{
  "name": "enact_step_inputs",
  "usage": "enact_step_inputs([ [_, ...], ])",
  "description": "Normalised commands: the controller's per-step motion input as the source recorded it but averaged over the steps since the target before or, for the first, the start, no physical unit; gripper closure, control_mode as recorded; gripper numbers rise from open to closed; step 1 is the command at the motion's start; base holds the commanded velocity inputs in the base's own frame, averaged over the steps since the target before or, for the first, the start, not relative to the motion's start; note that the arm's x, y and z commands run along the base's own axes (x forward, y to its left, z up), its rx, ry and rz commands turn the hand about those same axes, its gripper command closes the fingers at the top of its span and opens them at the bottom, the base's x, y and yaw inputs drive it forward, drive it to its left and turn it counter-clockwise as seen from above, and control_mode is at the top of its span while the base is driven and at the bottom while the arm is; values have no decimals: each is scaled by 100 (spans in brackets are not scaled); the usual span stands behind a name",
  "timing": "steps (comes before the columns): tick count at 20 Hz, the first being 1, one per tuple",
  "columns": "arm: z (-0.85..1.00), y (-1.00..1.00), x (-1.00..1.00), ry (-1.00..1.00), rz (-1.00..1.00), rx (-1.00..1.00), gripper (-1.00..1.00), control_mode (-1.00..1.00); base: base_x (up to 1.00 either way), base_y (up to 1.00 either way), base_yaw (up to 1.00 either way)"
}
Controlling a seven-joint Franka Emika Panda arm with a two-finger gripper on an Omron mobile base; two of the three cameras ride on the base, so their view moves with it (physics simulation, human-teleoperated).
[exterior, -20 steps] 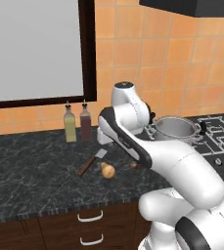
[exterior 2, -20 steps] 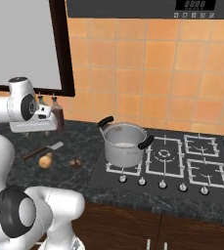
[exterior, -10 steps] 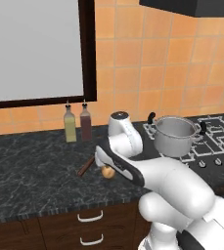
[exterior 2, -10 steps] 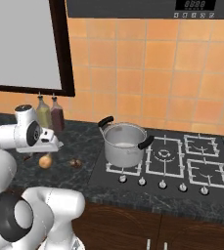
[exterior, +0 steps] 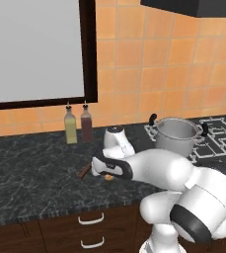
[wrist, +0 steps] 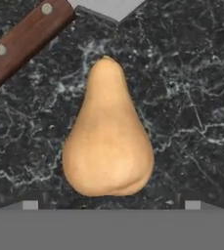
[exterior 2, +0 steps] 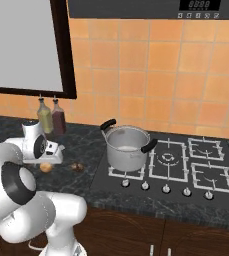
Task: Put the mushroom and squash in the pot. Retrieve the spatula and lightly stir the vegetables in the pot.
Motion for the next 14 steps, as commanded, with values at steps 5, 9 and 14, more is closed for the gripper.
enact_step_inputs([
  [5, -27, 2, 51, 2, -8, 0, -100, -100, 0, 0, 0],
  [9, -35, 4, 49, 4, -5, 0, -100, -100, 0, 0, 0],
  [14, -16, 12, -4, -1, -4, 0, 100, -100, 0, 0, 0],
])
